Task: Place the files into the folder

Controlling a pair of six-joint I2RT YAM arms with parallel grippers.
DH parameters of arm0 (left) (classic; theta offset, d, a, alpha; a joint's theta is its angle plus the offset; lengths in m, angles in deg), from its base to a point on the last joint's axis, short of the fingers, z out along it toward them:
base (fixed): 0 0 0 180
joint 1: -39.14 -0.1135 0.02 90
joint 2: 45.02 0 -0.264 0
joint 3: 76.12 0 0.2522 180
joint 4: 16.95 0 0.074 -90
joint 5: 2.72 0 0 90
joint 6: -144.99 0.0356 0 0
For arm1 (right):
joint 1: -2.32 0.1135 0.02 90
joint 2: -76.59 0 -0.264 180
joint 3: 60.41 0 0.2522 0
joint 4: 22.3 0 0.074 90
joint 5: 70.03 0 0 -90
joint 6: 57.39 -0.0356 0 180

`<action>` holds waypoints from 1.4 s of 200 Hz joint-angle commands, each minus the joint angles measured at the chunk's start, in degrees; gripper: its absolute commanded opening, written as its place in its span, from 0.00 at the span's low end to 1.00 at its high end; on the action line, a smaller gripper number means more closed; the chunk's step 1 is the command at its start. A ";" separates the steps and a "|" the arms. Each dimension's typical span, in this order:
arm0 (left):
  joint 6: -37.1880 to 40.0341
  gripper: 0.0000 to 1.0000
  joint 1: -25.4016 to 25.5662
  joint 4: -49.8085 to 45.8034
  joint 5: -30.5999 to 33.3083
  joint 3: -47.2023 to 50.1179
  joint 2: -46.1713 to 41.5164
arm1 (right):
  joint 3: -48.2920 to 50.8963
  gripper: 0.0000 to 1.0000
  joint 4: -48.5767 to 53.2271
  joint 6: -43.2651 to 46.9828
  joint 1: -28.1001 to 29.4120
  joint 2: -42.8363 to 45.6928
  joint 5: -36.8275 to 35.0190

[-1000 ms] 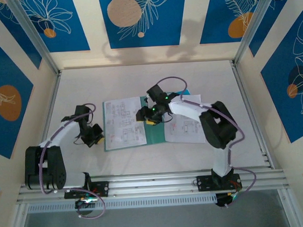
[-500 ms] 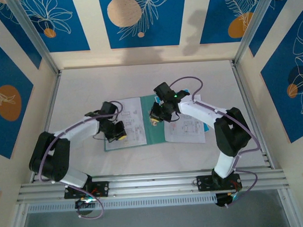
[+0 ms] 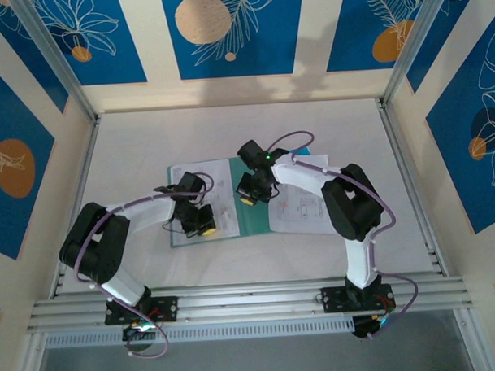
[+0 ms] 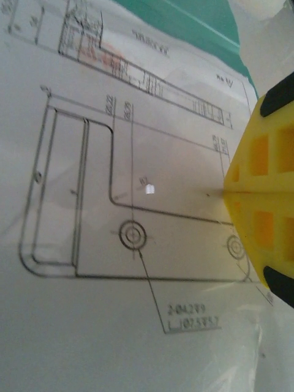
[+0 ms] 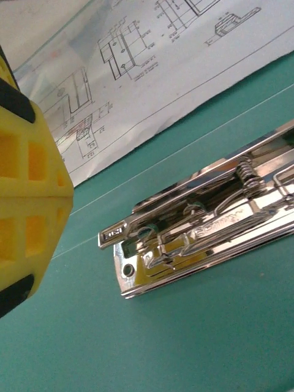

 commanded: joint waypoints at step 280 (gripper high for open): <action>-2.36 0.00 0.40 -1.00 3.12 4.31 0.43 | -2.58 0.00 8.04 -1.60 -0.42 -7.26 -4.60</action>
